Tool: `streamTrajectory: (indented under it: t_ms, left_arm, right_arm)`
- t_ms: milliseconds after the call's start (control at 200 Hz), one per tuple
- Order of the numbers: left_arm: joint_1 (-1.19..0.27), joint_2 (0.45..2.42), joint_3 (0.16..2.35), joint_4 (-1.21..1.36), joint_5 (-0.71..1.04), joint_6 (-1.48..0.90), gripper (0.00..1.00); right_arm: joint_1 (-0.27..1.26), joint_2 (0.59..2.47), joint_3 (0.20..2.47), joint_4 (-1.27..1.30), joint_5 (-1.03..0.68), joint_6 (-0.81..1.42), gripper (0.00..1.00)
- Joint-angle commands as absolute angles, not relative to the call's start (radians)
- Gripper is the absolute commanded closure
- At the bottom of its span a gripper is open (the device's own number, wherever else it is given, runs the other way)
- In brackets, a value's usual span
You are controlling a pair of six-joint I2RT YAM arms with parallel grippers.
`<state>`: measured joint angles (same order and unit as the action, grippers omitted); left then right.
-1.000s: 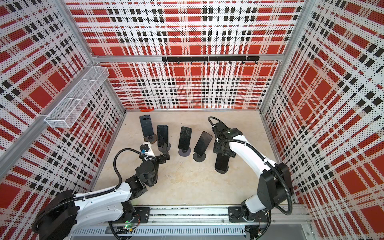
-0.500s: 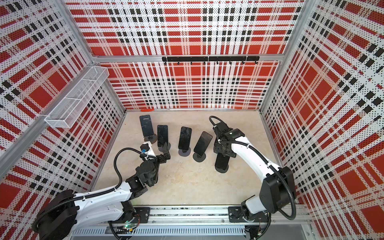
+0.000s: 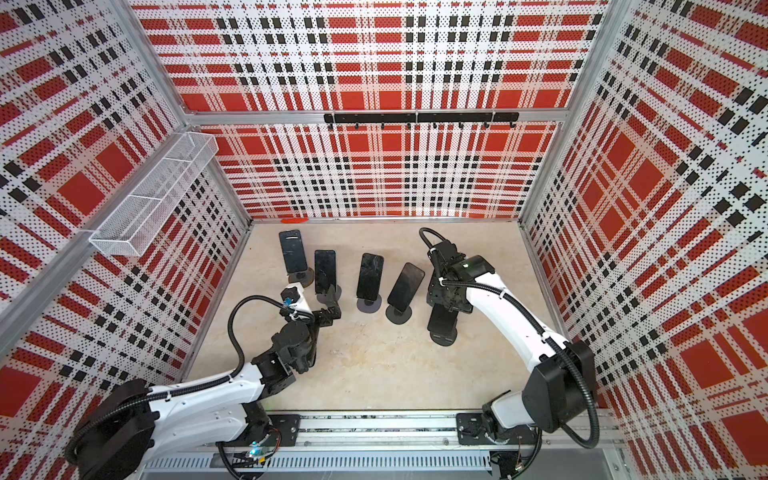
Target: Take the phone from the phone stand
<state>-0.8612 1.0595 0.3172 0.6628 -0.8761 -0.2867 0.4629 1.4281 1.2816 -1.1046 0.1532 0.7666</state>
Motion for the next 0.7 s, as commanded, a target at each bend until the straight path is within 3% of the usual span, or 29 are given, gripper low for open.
streamTrajectory:
  t_ms: [0, 436, 691]
  left_arm:
    - [-0.87, 1.058, 0.331, 0.673, -0.891, -0.291, 0.02]
    - [-0.867, 1.074, 0.348, 0.673, -0.901, -0.269, 0.02]
    - [-0.769, 1.012, 0.321, 0.622, -0.867, -0.286, 0.02]
  right_arm:
    - [0.472, 1.388, 1.307, -1.124, 0.132, 0.751, 0.32]
    - [0.595, 1.413, 1.348, -1.095, 0.109, 0.76, 0.33]
    - [0.743, 1.507, 1.437, -1.073, 0.117, 0.744, 0.33]
